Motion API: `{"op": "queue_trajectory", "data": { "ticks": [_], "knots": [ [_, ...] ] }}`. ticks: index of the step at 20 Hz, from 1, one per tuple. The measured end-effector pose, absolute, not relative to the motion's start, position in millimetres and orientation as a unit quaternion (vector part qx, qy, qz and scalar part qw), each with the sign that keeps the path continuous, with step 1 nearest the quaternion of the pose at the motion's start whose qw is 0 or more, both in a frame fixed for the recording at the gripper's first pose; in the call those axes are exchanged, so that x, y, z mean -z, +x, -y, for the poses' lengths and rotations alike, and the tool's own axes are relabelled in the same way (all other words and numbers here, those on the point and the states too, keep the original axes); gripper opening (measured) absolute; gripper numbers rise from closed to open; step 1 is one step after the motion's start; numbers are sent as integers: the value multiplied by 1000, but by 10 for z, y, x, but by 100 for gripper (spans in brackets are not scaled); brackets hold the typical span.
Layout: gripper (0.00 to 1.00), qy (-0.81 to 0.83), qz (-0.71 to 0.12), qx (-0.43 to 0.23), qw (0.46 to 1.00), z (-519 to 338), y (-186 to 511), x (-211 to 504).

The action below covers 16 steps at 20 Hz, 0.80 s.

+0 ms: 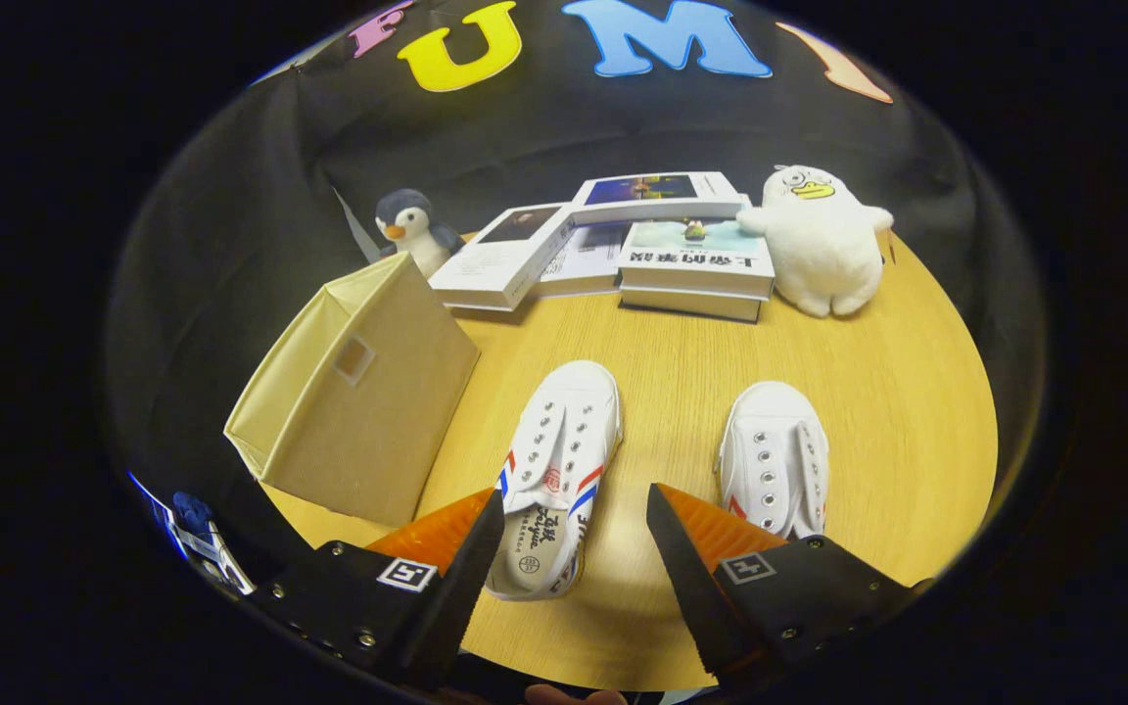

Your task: Open the storage box then place both shoes into the box .Put the left shoe in first, then the right shoe, with the right side of both shoes facing outward in a uniform manner.

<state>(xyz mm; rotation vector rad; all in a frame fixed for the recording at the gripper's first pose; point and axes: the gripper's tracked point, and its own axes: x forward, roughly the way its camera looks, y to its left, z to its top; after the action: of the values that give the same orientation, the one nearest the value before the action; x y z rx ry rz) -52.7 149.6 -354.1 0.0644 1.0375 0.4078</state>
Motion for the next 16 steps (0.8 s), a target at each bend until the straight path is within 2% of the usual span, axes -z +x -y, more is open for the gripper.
{"op": "queue_trajectory", "data": {
  "ticks": [12,14,15,16],
  "knots": [
    [88,-22,-575,-204,792,-1493,-504,4273],
    [86,-19,-579,-221,784,-1557,-489,4286],
    [78,-24,-577,-236,782,-1584,-486,4280],
    [76,-29,-569,-261,779,-1653,-489,4270]
  ]
}}
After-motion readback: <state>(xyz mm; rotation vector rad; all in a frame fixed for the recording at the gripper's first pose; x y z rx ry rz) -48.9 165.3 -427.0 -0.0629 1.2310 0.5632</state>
